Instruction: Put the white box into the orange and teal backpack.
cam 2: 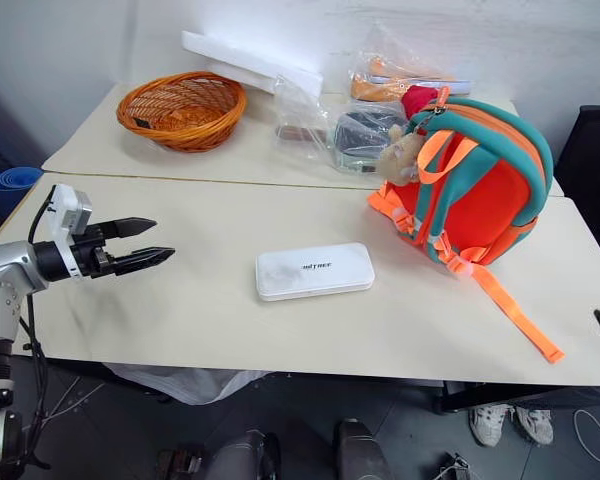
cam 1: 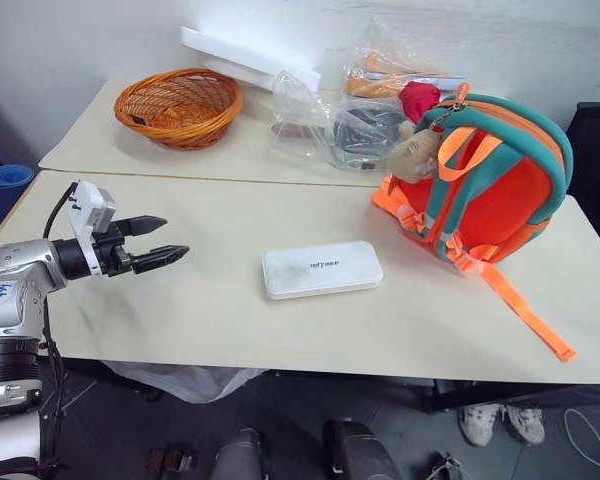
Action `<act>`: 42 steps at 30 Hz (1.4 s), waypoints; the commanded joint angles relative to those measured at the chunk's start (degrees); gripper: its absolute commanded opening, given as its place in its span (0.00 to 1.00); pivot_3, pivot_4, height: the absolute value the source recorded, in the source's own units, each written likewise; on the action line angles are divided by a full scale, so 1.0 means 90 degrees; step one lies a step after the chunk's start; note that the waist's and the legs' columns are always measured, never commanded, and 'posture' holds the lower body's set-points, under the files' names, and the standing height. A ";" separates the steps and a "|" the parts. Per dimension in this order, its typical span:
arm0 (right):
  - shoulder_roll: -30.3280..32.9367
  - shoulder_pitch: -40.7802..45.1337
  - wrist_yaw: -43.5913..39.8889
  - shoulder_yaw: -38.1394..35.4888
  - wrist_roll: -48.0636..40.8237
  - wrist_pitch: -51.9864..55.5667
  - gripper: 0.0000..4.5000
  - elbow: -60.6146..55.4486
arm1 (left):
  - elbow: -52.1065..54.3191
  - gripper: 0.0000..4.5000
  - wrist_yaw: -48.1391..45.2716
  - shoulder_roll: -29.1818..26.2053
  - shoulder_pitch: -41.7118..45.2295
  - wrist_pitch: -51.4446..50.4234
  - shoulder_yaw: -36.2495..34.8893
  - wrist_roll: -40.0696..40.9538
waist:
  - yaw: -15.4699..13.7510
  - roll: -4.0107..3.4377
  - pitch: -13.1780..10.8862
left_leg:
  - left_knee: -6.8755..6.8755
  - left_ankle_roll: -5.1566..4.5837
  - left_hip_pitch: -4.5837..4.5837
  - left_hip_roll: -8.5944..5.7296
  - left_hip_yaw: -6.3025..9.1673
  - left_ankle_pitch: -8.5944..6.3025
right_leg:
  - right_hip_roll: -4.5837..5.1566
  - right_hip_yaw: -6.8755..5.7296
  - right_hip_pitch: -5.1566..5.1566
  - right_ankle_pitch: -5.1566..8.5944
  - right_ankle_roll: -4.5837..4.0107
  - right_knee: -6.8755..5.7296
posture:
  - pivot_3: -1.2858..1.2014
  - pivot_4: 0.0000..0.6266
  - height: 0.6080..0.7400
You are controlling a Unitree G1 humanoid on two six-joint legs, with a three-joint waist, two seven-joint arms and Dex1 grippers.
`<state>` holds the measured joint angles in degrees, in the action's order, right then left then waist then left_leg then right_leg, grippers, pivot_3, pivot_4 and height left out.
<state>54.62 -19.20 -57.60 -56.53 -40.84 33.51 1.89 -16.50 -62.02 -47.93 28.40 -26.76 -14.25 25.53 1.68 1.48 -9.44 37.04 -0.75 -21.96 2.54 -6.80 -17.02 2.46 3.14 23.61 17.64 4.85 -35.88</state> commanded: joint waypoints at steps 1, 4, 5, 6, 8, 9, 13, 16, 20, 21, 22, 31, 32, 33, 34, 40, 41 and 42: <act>-0.0071 0.0046 0.0159 -0.0075 -0.0139 0.0218 1.00 -0.0425 | 0.0308 0.99 0.0050 -0.0058 -0.0098 0.0011 -0.0156 0.0099 | -0.0002 0.0000 0.0000 | -0.0002 0.0000 -0.0001 0.0000 0.0001 0.0000 | 0.0000 -0.0001 0.0001 0.0000 0.0000 0.0000 | 0.52 0.24 1.00; -0.0164 0.0092 0.0271 -0.0038 -0.0161 0.0363 1.00 -0.0664 | 0.0497 0.99 0.0115 -0.0091 -0.0240 -0.0096 -0.0154 0.0083 | -0.0002 0.0000 0.0000 | -0.0003 0.0003 -0.0004 0.0000 0.0000 -0.0002 | -0.0001 -0.0002 0.0001 0.0001 -0.0001 0.0003 | 0.52 0.24 1.00; -0.0189 0.0114 0.0313 -0.0032 -0.0169 0.0407 1.00 -0.0727 | 0.0528 0.99 0.0121 -0.0096 -0.0260 -0.0142 -0.0175 0.0105 | -0.0002 0.0000 0.0000 | -0.0003 0.0002 -0.0006 0.0000 0.0000 -0.0002 | 0.0000 -0.0002 0.0002 0.0001 -0.0001 0.0005 | 0.52 0.24 1.00; -0.0211 0.0130 0.0349 -0.0027 -0.0177 0.0437 1.00 -0.0780 | 0.0555 0.99 0.0115 -0.0101 -0.0275 -0.0181 -0.0190 0.0131 | -0.0002 0.0000 0.0000 | 0.0000 0.0002 -0.0007 0.0000 0.0000 -0.0003 | 0.0000 -0.0002 0.0002 0.0001 -0.0001 0.0005 | 0.52 0.24 1.00; -0.0231 0.0173 0.0421 -0.0013 -0.0187 0.0492 1.00 -0.0859 | 0.0588 0.99 0.0098 -0.0107 -0.0274 -0.0255 -0.0205 0.0175 | -0.0001 0.0000 0.0000 | 0.0003 0.0002 -0.0008 -0.0001 0.0000 -0.0003 | 0.0000 -0.0003 0.0002 0.0000 0.0000 0.0004 | 0.52 0.24 1.00; -0.0232 0.0197 0.0457 -0.0018 -0.0198 0.0526 1.00 -0.0894 | 0.0617 0.99 0.0110 -0.0110 -0.0266 -0.0288 -0.0208 0.0177 | -0.0001 0.0000 0.0000 | 0.0004 0.0001 -0.0008 -0.0001 0.0000 -0.0002 | 0.0000 -0.0003 0.0002 0.0000 0.0000 0.0002 | 0.52 0.24 1.00; -0.0237 0.0234 0.0550 -0.0050 -0.0247 0.0658 1.00 -0.1007 | 0.0735 0.99 0.0117 -0.0124 -0.0313 -0.0364 -0.0183 0.0151 | -0.0002 0.0000 0.0000 | 0.0004 0.0000 -0.0007 -0.0001 0.0000 -0.0002 | 0.0000 -0.0003 0.0002 0.0000 0.0000 0.0000 | 0.52 0.24 1.00; -0.0233 0.0222 0.0587 -0.0089 -0.0312 0.0797 1.00 -0.1159 | 0.0799 0.99 0.0139 -0.0094 -0.0370 -0.0391 -0.0151 0.0143 | 0.0008 0.0000 0.0000 | 0.0002 0.0001 -0.0007 0.0000 0.0000 -0.0002 | -0.0003 -0.0003 0.0003 0.0000 0.0000 0.0001 | 0.52 0.24 1.00; -0.0209 0.0322 0.0714 0.0019 -0.0380 0.0925 1.00 -0.1525 | 0.0834 0.99 0.0237 -0.0018 -0.0318 -0.0384 -0.0080 0.0107 | 0.0001 0.0000 0.0000 | 0.0005 0.0000 -0.0007 0.0000 0.0000 -0.0001 | -0.0003 -0.0003 0.0002 0.0000 0.0001 0.0000 | 0.52 0.24 1.00; -0.0220 0.0384 0.0771 0.0127 -0.0406 0.0937 1.00 -0.1698 | 0.0871 0.99 0.0256 0.0009 -0.0307 -0.0343 -0.0027 0.0074 | 0.0004 0.0000 0.0000 | 0.0006 0.0000 -0.0007 -0.0001 0.0000 -0.0001 | -0.0003 -0.0003 0.0002 0.0000 0.0001 -0.0001 | 0.52 0.24 1.00; -0.0222 0.0460 0.0827 0.0274 -0.0404 0.0934 1.00 -0.1843 | 0.0913 0.99 0.0270 0.0042 -0.0302 -0.0274 0.0056 0.0016 | 0.0011 0.0000 0.0000 | 0.0007 0.0000 -0.0007 -0.0001 0.0000 -0.0001 | -0.0003 -0.0003 0.0002 -0.0001 0.0002 -0.0002 | 0.52 0.24 1.00; -0.0416 0.2004 0.1281 0.3086 0.0125 0.0550 0.57 -0.2613 | 0.1033 0.59 0.0401 0.0493 -0.0449 0.0974 0.1273 -0.1031 | 0.0025 -0.0001 -0.0001 | 0.0014 -0.0004 -0.0008 -0.0003 -0.0005 0.0002 | -0.0006 0.0002 0.0005 -0.0004 0.0008 -0.0008 | 0.52 0.24 1.00; -0.0499 0.2279 0.1347 0.3482 0.0289 0.0479 0.49 -0.2556 | 0.0992 0.53 0.0389 0.0540 -0.0447 0.1082 0.1392 -0.1136 | 0.0024 -0.0001 -0.0001 | 0.0017 -0.0004 -0.0007 -0.0003 -0.0006 0.0003 | -0.0007 0.0003 0.0005 -0.0005 0.0009 -0.0010 | 0.52 0.24 1.00; -0.0587 0.2543 0.1418 0.3854 0.0451 0.0424 0.42 -0.2497 | 0.0930 0.47 0.0384 0.0584 -0.0434 0.1196 0.1494 -0.1231 | 0.0015 0.0000 -0.0001 | 0.0022 -0.0005 -0.0013 -0.0002 -0.0006 0.0003 | -0.0009 0.0002 0.0009 -0.0005 0.0010 -0.0012 | 0.52 0.24 1.00; -0.0672 0.2804 0.1456 0.4267 0.0665 0.0340 0.36 -0.2413 | 0.0848 0.42 0.0420 0.0658 -0.0385 0.1273 0.1582 -0.1308 | 0.0007 0.0000 -0.0001 | 0.0024 -0.0006 -0.0015 -0.0004 -0.0006 0.0004 | -0.0008 0.0002 0.0011 -0.0006 0.0011 -0.0015 | 0.52 0.24 1.00; -0.1290 0.4047 0.1670 0.6000 0.1989 -0.0273 0.00 -0.1245 | 0.0861 0.01 0.0313 0.1071 -0.0168 0.1344 0.1967 -0.1401 | -0.0013 0.0000 -0.0001 | 0.0039 -0.0008 -0.0030 -0.0004 -0.0006 0.0004 | -0.0009 -0.0002 0.0020 -0.0006 0.0011 -0.0020 | 0.52 0.24 1.00; -0.1415 0.4228 0.1801 0.6143 0.2167 -0.0315 0.00 -0.1016 | 0.0810 0.01 0.0377 0.1124 -0.0115 0.1360 0.2011 -0.1469 | -0.0007 0.0000 -0.0001 | 0.0041 -0.0008 -0.0030 -0.0004 -0.0006 0.0004 | -0.0009 -0.0002 0.0020 -0.0006 0.0012 -0.0019 | 0.52 0.24 1.00; -0.1512 0.4361 0.1880 0.6239 0.2298 -0.0344 0.00 -0.0846 | 0.0742 0.01 0.0460 0.1163 -0.0057 0.1365 0.2044 -0.1545 | -0.0007 -0.0001 -0.0001 | 0.0043 -0.0008 -0.0030 -0.0004 -0.0009 0.0004 | -0.0009 -0.0002 0.0020 -0.0006 0.0012 -0.0019 | 0.52 0.24 1.00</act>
<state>41.08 18.93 -42.01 -0.57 -22.25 32.11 -6.82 -10.04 -58.52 -37.52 26.59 -15.43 3.95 12.52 1.62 1.47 -9.45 37.47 -0.82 -22.25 2.49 -6.89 -16.98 2.38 3.13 23.80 17.58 4.97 -36.07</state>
